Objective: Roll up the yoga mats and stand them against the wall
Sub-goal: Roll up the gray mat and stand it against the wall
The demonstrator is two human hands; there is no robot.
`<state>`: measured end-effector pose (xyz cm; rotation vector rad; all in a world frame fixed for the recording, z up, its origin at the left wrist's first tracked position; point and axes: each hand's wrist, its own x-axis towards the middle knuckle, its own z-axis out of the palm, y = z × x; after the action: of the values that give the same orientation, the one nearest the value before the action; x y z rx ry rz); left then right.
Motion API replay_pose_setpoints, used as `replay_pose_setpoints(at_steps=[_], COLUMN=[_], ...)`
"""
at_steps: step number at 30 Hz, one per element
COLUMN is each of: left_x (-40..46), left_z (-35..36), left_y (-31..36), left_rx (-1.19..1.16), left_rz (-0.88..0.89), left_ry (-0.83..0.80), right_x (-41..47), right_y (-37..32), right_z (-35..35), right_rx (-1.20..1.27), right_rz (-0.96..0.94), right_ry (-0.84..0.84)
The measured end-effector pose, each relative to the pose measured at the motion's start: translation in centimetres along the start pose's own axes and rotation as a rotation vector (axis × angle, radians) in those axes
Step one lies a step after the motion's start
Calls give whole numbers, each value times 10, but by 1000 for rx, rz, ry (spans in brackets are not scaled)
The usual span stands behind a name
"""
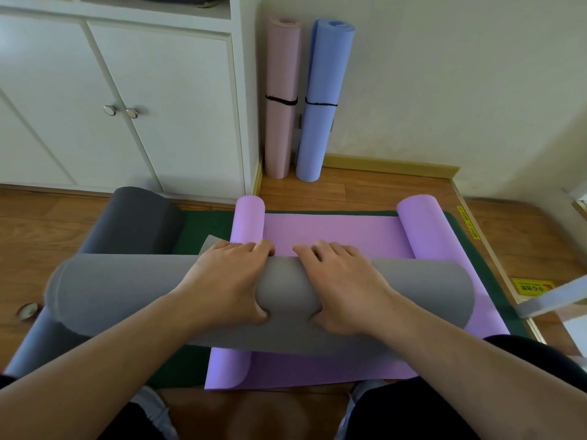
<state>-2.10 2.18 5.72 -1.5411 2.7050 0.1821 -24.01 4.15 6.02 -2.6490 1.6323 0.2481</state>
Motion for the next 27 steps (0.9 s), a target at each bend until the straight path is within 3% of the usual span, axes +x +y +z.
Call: replay_pose_setpoints(at_steps=[9, 15, 22, 27], left_x=[-4, -1, -7, -4], left_z=[6, -5, -14, 2], left_y=[7, -2, -6, 8], left_rx=[151, 64, -18, 176], left_rz=[9, 6, -6, -1], left_ry=[-17, 30, -69, 21], right_x=[1, -1, 0, 2], right_y=[3, 1, -1, 5], right_z=[-2, -2, -2, -5], right_rx=[119, 47, 41, 108], right_rz=[-1, -2, -7, 14], right_ry=[47, 9, 41, 40])
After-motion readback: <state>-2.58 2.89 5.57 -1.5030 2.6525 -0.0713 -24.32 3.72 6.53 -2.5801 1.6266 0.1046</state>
